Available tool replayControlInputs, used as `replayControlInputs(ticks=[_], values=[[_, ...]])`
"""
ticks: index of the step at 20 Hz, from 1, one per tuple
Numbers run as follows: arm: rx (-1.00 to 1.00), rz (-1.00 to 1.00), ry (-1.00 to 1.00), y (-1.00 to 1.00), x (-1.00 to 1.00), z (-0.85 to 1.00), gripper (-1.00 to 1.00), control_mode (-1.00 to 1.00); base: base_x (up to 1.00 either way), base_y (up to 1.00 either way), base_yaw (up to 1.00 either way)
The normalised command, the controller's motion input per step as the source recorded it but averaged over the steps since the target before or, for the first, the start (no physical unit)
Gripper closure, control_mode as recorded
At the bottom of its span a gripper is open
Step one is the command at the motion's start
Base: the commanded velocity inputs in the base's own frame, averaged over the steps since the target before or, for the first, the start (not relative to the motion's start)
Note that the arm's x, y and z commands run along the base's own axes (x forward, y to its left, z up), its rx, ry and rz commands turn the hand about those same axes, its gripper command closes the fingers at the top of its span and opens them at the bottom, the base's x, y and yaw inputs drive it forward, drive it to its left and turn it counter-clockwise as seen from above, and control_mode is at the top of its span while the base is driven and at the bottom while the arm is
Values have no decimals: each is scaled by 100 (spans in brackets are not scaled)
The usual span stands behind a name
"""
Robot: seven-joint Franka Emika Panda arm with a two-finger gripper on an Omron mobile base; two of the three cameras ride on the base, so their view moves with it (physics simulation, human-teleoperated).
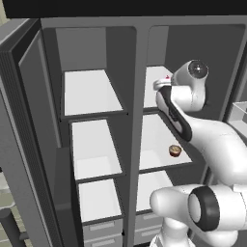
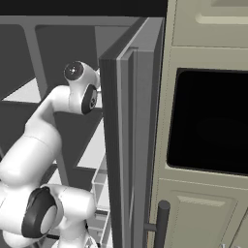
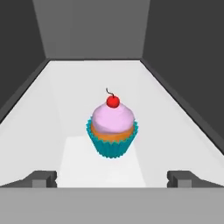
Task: Take the cupcakes from the fridge and place them on the empty tray on the dining counter.
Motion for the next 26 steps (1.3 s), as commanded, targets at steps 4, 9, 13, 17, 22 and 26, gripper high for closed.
replayControlInputs(ticks=[4,9,13,17,22,26], values=[[0,0,0,0,39,-26,-100,-100,0,0,0],[0,0,0,0,45,-14,-100,-100,0,0,0],[0,0,0,0,46,-6,-100,-100,0,0,0],[0,0,0,0,46,-2,-100,-100,0,0,0],[0,0,0,-1,43,-3,-100,-100,0,0,0],[0,0,0,-1,34,-8,-100,-100,0,0,0]])
